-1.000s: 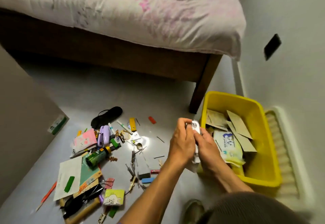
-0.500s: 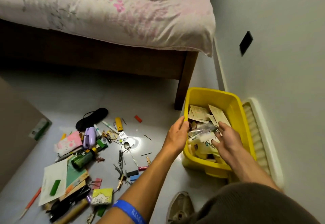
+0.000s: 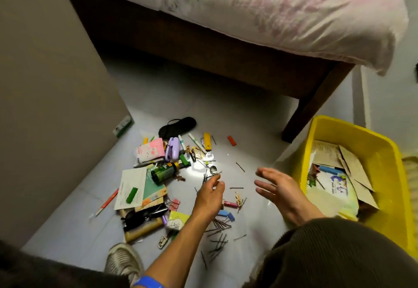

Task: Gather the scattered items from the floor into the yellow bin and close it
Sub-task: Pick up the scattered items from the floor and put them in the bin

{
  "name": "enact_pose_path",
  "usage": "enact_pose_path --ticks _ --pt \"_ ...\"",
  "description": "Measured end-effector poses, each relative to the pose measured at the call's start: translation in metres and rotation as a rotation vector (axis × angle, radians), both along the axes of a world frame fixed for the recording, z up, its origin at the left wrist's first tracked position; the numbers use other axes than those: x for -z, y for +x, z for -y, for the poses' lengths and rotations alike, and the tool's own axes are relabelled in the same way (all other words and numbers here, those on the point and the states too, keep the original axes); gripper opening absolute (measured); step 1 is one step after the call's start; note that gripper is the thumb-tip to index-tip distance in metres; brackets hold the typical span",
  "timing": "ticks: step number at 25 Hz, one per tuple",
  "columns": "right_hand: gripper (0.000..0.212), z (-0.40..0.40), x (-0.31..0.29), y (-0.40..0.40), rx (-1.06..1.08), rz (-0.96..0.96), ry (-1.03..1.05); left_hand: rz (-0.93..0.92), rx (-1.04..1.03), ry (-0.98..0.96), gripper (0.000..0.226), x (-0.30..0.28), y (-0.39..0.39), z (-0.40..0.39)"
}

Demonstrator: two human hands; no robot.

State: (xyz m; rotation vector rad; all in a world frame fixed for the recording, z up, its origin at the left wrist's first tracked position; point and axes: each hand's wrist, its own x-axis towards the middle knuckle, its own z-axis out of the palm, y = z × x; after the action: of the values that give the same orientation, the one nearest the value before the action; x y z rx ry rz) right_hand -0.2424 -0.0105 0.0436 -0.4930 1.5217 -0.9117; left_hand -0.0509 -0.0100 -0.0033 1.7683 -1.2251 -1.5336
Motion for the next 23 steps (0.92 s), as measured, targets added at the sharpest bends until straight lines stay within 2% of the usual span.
enact_pose_path --ticks 4,7,9,11,13,15,17,20,23 --pt "0.019 0.029 0.045 0.046 -0.188 0.014 0.091 0.031 -0.074 0.096 0.043 0.037 0.035 0.01" --pt "0.02 0.053 0.084 0.086 -0.375 -0.023 0.181 0.16 -0.188 0.082 0.038 0.06 0.072 0.029" --pt "0.029 0.066 0.105 0.11 -0.468 -0.084 0.192 0.299 -0.365 0.072 0.035 0.071 0.105 0.04" --pt "0.046 0.087 0.128 0.139 -0.578 -0.243 0.108 0.56 -0.546 0.087 0.039 0.086 0.153 0.049" --pt "0.066 0.112 0.148 0.167 -0.717 -0.511 -0.069 0.757 -0.618 0.189 0.052 0.104 0.204 0.051" --pt "0.078 0.141 0.158 0.192 -0.795 -0.689 -0.177 0.744 -0.645 0.362 0.073 0.121 0.246 0.051" --pt "0.078 0.165 0.169 0.212 -0.805 -0.698 -0.165 0.641 -0.641 0.48 0.088 0.137 0.267 0.051" --pt "0.077 0.18 0.183 0.235 -0.783 -0.618 -0.119 0.579 -0.497 0.438 0.09 0.151 0.264 0.062" --pt "0.064 0.157 0.187 0.259 -0.831 -0.526 -0.109 0.548 -0.362 0.38 0.085 0.148 0.241 0.071"
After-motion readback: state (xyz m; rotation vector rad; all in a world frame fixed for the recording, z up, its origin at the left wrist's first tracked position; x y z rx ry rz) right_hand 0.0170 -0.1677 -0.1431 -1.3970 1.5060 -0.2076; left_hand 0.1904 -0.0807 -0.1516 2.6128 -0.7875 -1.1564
